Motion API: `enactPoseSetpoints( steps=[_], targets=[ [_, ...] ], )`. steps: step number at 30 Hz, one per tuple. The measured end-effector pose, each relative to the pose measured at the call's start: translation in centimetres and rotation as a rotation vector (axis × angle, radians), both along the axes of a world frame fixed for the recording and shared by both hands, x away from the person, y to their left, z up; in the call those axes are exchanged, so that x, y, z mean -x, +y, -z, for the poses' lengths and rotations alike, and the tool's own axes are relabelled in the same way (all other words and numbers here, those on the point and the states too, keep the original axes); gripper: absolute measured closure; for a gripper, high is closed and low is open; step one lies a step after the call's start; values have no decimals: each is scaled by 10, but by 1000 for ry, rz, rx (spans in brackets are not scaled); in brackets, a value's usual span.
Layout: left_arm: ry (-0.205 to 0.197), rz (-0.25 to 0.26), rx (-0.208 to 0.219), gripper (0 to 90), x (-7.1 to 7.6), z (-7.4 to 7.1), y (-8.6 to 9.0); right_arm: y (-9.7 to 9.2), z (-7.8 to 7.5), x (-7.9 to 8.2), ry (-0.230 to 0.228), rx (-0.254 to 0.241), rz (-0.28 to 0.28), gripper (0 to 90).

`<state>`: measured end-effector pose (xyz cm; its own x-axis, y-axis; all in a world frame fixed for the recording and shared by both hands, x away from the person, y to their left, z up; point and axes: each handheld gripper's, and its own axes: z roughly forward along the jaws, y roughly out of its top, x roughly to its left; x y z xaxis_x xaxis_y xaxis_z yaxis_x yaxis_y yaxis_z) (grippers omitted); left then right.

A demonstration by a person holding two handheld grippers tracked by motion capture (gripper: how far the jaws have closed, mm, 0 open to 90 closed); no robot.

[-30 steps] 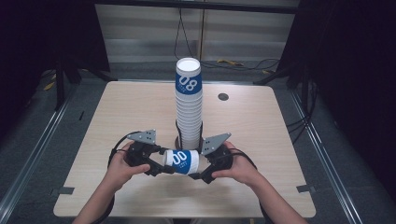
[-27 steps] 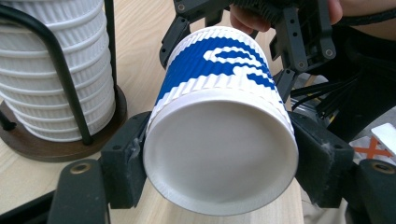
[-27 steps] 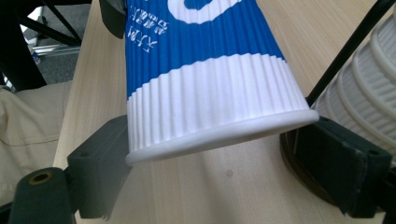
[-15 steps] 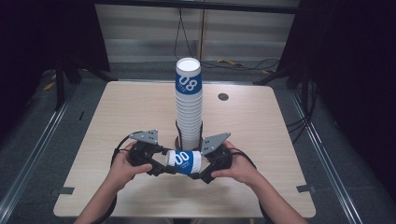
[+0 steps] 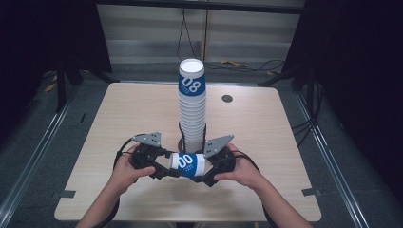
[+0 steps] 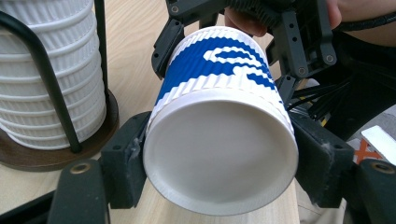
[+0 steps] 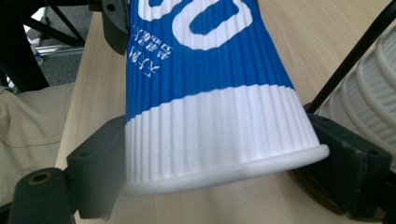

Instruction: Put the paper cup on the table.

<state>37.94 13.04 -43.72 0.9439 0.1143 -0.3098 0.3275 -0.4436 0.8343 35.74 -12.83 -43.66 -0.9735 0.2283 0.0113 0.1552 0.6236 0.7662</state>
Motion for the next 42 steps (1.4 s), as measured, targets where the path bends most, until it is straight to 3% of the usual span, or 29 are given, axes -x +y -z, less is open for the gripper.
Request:
enactPoseSetpoints(
  steps=[13,15,20,24,29,39,42],
  targets=[
    [18,5,25,281,-2,3,0,-2,-2,0,1,10,0,154],
    [5,2,20,279,-1,3,-1,-2,-3,1,1,16,2,159],
    [-25,4,-21,271,1,1,-3,-1,-3,1,5,35,-1,167],
    [-26,-5,-40,168,1,1,-2,-4,-4,0,3,50,12,172],
    [-39,-15,-72,166,1,2,-1,-9,-4,-1,17,54,19,175],
    [-88,-17,-160,166,5,1,-4,-12,-6,-2,15,118,14,174],
    [-91,-16,-168,166,5,2,-4,-12,-7,-2,22,134,16,174]
  ],
)
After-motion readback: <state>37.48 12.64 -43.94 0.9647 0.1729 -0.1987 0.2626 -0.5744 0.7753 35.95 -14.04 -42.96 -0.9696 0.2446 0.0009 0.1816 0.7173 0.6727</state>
